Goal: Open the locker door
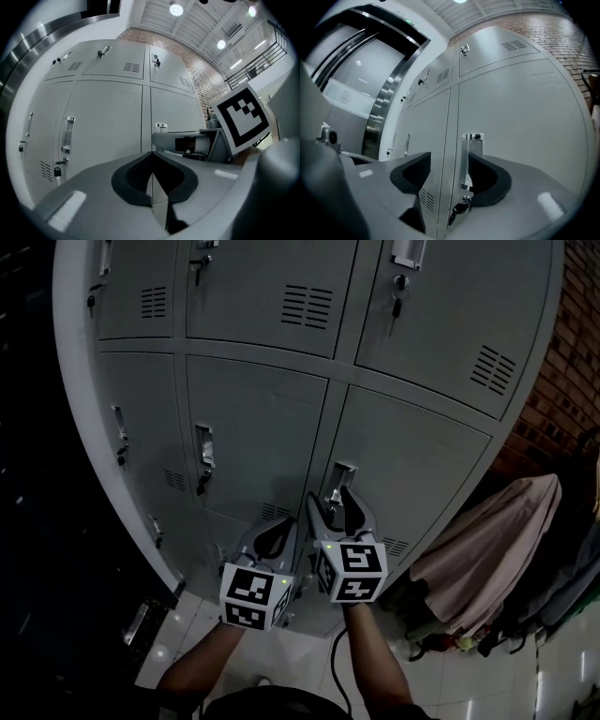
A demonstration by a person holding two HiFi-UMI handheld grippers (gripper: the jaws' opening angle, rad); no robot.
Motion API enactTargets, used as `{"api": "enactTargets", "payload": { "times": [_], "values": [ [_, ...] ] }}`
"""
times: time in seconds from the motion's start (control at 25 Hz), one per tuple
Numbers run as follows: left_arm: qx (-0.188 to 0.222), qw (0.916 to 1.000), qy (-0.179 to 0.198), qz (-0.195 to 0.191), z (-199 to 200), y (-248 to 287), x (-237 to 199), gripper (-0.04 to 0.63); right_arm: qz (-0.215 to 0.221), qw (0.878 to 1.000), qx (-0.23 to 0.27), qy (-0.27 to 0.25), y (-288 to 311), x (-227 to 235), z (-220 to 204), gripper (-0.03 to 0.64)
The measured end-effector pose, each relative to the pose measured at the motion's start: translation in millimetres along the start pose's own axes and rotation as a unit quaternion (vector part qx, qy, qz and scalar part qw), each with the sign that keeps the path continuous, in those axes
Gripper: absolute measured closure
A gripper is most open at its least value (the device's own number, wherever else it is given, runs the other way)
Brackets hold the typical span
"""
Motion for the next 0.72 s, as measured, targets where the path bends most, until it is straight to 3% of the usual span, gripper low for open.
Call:
{"api": "enactTargets", "payload": {
  "times": [0.44, 0.72],
  "values": [
    [0.003, 1.0000, 0.001, -0.007, -9, 9, -28, 0.589, -0.030, 0.999, -0.001, 0.016, 30, 4, -5, 0.396],
    [-0.002, 0.9998, -0.001, -0.018, -16, 8, -24, 0.589, -0.037, 0.999, 0.002, 0.013, 21, -1, -3, 0.397]
  ]
}}
Point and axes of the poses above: the fingertips, and each gripper's own axes: y forward along the fingers, x to its right, z out of its top, the point moved 9 cm from there along -y, backward along the fingers, and after that the axes turned 14 degrees about y, right-handed, at the moved point
